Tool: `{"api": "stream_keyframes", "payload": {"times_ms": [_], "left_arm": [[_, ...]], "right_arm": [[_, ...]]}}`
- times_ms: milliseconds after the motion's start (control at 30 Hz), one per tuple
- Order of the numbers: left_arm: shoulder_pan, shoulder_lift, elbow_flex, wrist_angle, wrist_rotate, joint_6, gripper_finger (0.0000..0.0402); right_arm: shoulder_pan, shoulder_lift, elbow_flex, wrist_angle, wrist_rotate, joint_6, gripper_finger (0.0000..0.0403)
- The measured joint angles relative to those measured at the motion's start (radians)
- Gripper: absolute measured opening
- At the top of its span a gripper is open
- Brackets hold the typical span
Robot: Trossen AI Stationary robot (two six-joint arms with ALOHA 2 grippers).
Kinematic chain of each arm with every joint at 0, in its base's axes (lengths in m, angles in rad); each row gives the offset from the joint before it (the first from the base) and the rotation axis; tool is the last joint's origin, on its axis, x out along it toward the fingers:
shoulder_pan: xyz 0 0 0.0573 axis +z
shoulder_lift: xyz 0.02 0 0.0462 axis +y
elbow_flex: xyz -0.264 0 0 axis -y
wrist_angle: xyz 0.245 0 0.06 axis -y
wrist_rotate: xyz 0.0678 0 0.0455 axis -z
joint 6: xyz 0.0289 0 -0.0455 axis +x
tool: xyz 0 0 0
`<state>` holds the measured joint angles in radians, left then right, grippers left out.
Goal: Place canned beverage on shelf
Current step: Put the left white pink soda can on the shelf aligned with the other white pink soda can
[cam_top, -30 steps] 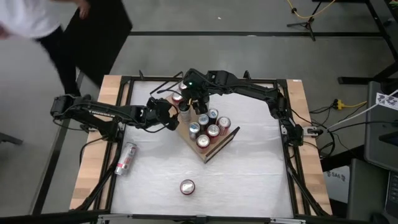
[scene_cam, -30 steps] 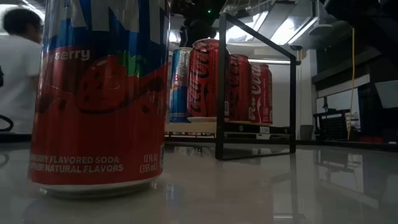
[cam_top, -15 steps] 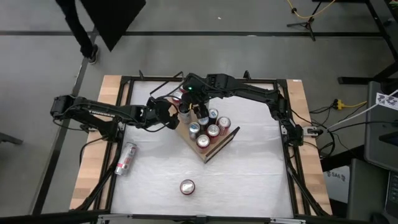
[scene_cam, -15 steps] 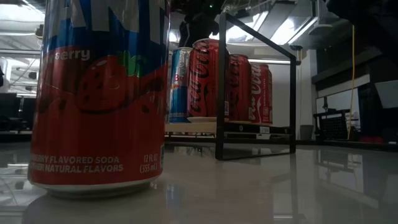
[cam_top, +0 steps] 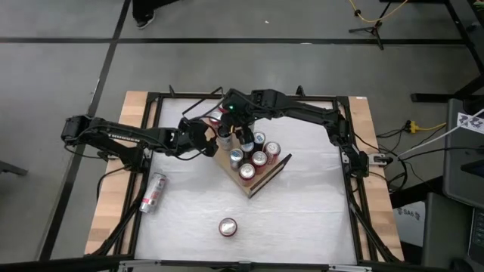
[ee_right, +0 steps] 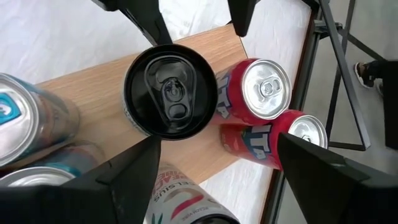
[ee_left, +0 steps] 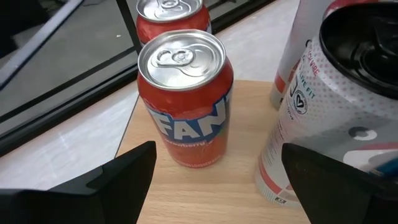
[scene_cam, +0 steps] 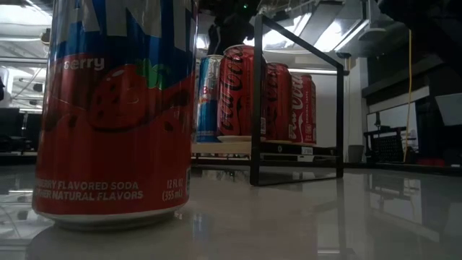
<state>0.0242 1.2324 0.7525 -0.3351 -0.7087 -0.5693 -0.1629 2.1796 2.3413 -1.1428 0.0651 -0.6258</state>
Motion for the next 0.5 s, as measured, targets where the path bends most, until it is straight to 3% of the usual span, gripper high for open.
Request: {"api": "stream_keyframes", "payload": {"times_ms": [500], "left_arm": [[-0.002, -0.082, 0.001, -0.062, -0.016, 0.003, 0.035]], "right_arm": [[0.0, -0.022, 0.014, -0.034, 0.066, 0.0, 0.0317]]}}
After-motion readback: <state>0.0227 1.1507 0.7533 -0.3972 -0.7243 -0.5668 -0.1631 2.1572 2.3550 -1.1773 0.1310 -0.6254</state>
